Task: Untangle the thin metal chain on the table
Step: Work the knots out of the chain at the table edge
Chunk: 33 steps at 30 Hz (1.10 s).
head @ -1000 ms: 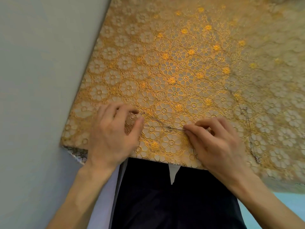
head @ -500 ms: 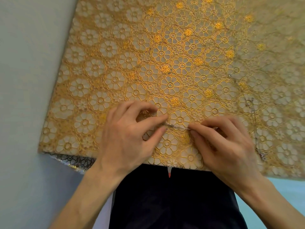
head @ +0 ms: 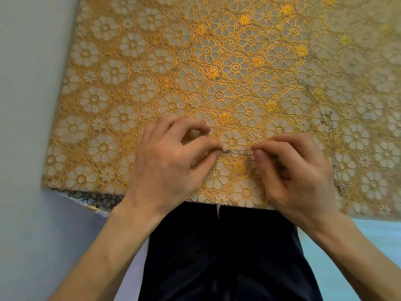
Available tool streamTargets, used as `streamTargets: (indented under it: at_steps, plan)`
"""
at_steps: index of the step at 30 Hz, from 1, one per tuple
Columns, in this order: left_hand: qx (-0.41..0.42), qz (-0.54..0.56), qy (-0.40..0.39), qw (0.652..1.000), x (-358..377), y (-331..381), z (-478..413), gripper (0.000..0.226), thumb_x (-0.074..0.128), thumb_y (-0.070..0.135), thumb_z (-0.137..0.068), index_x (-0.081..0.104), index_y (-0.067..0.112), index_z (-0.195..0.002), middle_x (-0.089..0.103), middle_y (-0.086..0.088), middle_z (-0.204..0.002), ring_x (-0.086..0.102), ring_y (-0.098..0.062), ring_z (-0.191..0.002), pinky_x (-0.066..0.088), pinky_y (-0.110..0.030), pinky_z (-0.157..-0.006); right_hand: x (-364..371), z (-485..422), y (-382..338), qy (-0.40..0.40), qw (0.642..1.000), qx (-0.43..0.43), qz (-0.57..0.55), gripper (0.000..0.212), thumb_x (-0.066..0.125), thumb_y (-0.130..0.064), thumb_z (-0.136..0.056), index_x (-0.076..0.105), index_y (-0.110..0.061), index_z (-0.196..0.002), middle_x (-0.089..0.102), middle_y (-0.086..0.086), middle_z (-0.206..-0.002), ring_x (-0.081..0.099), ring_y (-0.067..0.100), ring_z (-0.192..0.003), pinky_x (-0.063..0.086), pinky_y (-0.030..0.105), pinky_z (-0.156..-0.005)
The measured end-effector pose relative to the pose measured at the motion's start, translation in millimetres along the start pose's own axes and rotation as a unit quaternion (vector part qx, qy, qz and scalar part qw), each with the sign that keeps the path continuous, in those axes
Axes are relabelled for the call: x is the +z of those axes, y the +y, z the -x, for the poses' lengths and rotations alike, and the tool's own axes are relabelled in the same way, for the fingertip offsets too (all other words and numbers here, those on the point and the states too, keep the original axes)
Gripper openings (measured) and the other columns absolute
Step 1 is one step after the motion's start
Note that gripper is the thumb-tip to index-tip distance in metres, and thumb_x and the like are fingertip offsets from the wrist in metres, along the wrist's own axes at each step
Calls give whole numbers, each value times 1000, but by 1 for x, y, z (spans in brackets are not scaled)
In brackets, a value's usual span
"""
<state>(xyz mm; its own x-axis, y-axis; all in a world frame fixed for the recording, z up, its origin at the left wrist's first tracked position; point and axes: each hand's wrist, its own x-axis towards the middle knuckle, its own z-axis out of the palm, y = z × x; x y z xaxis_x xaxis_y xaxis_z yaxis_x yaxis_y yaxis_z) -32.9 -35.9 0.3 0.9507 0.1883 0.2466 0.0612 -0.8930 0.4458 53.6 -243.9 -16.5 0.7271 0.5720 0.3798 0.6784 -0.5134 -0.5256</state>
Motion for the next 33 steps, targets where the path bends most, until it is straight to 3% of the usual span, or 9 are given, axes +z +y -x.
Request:
streamTargets:
  at_steps: [5,16,21,27,33]
  plan:
    - [-21,4,-6,1000,4,7,0,27,70,49,-87,77,35,-109,68,8,-114,57,-27,-107,42,-44,-85,-2,-1,-3,8,1000,13,-14,21,61,-19,-99,75,-4,-98,65,11,-95,63,28,-88,51,35,-80]
    - [-43,12,-8,999,10,18,-7,23,70,58,-82,77,44,-99,65,12,-120,55,-20,-113,34,-41,-92,-8,-3,-6,21,998,29,-42,17,62,-16,-98,73,-2,-97,64,11,-97,62,22,-88,48,24,-80]
    - [-44,46,13,998,12,17,-9,13,73,46,-85,78,36,-91,68,13,-112,56,-20,-108,35,-37,-90,-11,-5,-6,29,997,42,-52,18,61,-17,-98,73,-4,-96,62,4,-96,61,19,-85,48,26,-75]
    - [-44,98,3,994,8,18,-4,9,71,40,-85,76,33,-89,67,16,-109,57,-15,-105,36,-39,-92,-12,-6,-3,3,998,51,-23,12,67,-18,-94,75,-8,-94,65,5,-93,61,24,-89,48,29,-80]
    - [-48,97,-2,994,8,19,-3,7,72,39,-84,75,35,-88,67,17,-108,56,-14,-107,35,-37,-93,-12,-7,-6,-20,999,13,24,19,70,-28,-94,77,-17,-108,67,5,-99,60,27,-93,48,38,-83]
